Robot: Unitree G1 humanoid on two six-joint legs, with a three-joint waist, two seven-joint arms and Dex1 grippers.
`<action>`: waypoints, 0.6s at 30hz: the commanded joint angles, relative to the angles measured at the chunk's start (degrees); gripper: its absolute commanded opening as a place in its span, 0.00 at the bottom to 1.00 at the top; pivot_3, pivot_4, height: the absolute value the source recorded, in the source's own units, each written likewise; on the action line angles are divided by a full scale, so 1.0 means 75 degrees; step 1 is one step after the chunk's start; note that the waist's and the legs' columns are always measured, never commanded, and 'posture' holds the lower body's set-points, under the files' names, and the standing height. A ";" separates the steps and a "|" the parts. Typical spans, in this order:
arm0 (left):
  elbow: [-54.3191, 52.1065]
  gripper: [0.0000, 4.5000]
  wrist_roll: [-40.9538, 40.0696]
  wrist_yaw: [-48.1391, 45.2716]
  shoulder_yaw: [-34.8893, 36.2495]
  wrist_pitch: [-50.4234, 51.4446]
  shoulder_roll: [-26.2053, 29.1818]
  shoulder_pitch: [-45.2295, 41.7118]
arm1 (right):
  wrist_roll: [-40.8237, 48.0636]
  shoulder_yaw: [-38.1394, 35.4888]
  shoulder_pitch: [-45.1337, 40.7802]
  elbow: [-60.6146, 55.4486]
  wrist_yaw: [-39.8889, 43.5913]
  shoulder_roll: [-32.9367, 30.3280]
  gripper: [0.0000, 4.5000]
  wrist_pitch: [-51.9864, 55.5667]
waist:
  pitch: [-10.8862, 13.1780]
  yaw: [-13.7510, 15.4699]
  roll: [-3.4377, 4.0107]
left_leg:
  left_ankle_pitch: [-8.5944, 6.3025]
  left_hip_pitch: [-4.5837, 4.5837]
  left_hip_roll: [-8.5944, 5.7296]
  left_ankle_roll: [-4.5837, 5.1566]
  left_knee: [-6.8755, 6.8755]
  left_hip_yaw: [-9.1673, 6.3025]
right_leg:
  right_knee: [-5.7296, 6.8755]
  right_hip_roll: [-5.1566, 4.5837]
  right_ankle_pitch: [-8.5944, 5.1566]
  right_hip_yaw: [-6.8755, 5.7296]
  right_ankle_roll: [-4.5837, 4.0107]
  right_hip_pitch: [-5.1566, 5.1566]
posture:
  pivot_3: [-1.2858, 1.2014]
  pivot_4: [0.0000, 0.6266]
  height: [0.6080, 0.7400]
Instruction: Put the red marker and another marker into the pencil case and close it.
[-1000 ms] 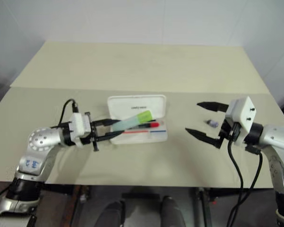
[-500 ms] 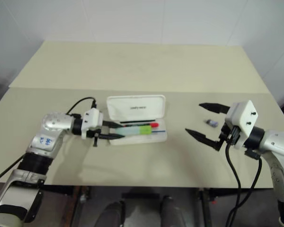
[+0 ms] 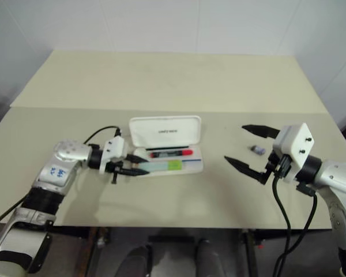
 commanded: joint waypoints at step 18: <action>0.0075 0.90 0.0391 0.0233 -0.0036 -0.0133 -0.0236 -0.0300 | 0.0150 -0.0127 -0.0020 -0.0384 -0.0176 0.0063 1.00 -0.0075 | 0.0000 0.0003 0.0000 | 0.0001 0.0000 0.0000 0.0000 0.0002 -0.0001 | 0.0004 0.0000 0.0001 0.0000 0.0002 0.0000 | 0.52 0.24 1.00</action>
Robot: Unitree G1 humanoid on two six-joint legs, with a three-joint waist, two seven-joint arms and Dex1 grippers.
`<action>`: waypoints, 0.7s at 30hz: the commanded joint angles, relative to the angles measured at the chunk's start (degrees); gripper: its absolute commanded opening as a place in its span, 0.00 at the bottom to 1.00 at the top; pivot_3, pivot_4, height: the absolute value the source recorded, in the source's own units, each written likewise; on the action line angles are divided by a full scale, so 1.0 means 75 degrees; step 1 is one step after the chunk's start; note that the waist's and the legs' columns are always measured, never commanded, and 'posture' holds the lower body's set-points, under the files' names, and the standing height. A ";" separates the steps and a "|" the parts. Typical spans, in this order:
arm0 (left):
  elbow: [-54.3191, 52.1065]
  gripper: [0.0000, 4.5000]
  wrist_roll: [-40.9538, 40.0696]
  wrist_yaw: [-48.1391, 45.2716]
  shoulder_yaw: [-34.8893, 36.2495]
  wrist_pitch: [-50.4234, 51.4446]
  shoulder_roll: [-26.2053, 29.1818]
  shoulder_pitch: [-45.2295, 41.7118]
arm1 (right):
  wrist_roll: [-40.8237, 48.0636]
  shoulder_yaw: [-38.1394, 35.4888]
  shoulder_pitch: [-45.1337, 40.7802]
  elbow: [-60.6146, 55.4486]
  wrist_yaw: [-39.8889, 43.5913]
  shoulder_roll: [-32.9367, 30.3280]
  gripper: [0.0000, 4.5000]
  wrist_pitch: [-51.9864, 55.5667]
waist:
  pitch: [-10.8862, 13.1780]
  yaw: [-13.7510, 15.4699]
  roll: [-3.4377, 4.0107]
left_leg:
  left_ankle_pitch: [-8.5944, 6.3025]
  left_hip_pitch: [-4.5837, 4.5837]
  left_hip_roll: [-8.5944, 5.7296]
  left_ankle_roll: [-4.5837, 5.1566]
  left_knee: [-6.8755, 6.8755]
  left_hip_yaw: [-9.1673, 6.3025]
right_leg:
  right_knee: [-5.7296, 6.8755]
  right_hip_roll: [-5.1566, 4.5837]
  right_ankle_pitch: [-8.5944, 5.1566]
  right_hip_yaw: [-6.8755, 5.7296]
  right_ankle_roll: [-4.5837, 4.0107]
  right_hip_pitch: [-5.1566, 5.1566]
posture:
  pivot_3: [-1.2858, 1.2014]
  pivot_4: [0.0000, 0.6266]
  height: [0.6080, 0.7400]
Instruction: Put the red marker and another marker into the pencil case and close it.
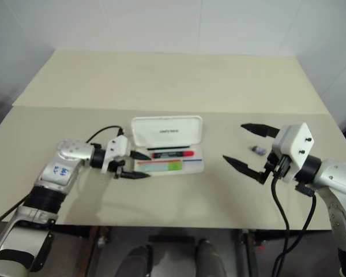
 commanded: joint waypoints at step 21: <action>-0.2446 1.00 -0.3775 -0.0732 0.1738 0.3001 0.0019 -0.0558 | -0.1437 0.1298 -0.2090 0.5168 0.1403 -0.0173 1.00 -0.1266 | 0.0007 -0.0052 0.0008 | 0.0002 0.0003 0.0000 0.0001 0.0015 0.0001 | 0.0020 0.0002 0.0020 0.0001 0.0037 -0.0001 | 0.52 0.24 1.00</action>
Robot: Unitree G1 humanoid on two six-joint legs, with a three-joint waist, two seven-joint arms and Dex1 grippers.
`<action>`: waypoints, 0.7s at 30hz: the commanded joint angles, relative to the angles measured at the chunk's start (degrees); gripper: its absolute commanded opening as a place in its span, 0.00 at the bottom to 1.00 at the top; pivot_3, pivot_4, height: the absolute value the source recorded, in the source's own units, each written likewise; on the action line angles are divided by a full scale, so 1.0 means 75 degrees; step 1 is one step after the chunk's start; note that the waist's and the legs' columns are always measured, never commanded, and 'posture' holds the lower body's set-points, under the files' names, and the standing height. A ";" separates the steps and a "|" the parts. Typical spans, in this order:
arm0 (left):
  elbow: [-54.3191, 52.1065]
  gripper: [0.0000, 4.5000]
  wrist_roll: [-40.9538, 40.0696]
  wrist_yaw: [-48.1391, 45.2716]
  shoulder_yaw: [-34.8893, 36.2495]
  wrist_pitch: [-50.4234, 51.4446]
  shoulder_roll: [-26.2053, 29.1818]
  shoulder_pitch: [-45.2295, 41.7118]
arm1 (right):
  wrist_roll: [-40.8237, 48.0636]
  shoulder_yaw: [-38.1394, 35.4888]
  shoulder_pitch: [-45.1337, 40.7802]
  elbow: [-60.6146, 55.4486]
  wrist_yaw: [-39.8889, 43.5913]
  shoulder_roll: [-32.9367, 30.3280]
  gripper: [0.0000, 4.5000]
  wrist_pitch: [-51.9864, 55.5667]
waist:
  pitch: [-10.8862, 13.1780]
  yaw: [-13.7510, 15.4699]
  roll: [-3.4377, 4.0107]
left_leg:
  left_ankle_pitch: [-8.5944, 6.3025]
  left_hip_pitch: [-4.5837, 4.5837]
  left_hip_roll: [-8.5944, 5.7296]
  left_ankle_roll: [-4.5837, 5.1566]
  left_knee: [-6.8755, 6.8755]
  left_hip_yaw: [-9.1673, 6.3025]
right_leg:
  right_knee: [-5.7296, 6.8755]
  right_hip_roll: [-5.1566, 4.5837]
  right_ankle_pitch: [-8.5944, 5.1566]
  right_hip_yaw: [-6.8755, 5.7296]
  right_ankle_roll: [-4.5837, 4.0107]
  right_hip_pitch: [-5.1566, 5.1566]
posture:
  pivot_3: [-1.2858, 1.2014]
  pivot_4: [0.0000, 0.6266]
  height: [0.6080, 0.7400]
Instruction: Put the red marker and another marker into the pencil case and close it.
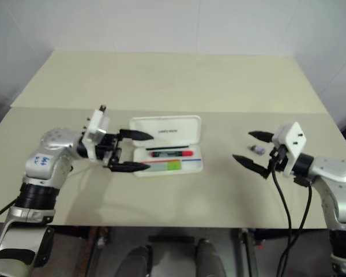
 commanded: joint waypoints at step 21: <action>-0.1414 1.00 -0.1278 0.0941 0.0919 0.1546 0.0512 -0.0803 | -0.2669 0.1042 -0.3814 0.8206 0.1182 0.0204 0.86 -0.3342 | 0.0005 -0.0228 0.0008 | 0.0010 0.0004 -0.0002 -0.0018 -0.0041 0.0000 | -0.0002 0.0000 0.0003 0.0005 0.0055 -0.0008 | 0.52 0.24 1.00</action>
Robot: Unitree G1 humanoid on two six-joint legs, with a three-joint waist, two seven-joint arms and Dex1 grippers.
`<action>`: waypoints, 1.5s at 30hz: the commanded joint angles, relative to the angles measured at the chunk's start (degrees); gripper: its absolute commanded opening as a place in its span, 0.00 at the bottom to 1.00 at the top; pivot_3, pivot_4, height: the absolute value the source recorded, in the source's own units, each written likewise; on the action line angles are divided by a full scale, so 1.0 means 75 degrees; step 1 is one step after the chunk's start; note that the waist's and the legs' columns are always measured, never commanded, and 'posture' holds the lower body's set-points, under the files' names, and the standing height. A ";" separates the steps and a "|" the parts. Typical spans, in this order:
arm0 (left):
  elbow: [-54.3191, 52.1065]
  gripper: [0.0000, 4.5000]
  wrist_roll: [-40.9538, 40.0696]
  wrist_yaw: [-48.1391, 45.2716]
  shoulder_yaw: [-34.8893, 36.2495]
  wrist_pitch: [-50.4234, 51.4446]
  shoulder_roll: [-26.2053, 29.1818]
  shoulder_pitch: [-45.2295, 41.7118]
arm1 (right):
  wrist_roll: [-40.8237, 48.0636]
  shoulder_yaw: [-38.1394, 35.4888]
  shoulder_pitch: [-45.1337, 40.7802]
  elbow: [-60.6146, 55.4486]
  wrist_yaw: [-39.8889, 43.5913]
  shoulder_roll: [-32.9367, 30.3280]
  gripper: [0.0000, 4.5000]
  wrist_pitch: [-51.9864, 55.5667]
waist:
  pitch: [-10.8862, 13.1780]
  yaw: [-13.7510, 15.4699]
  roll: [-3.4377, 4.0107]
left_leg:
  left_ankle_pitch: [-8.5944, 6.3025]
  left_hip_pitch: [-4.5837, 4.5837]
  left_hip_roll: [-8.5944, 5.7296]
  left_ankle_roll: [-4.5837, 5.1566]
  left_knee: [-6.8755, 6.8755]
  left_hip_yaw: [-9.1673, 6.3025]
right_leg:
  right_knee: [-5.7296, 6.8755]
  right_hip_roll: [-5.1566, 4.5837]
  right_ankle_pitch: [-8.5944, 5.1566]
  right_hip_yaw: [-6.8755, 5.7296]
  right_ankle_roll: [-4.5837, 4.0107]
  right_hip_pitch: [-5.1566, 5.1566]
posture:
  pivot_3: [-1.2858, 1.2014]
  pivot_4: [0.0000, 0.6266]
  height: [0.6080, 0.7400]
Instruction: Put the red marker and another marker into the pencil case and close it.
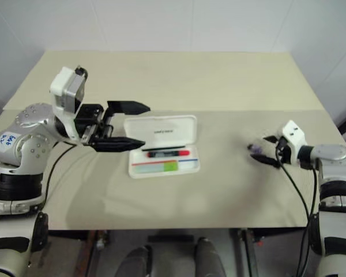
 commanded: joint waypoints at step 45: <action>0.0871 1.00 0.1816 -0.0973 -0.0266 -0.2605 0.0958 0.2640 | 0.0660 0.1864 0.0493 -0.4927 0.1866 0.2155 0.07 0.0943 | 0.0006 0.0016 0.0010 | 0.0003 0.0000 -0.0001 -0.0001 0.0016 -0.0002 | 0.0043 0.0005 -0.0002 0.0011 -0.0003 -0.0012 | 0.52 0.24 1.00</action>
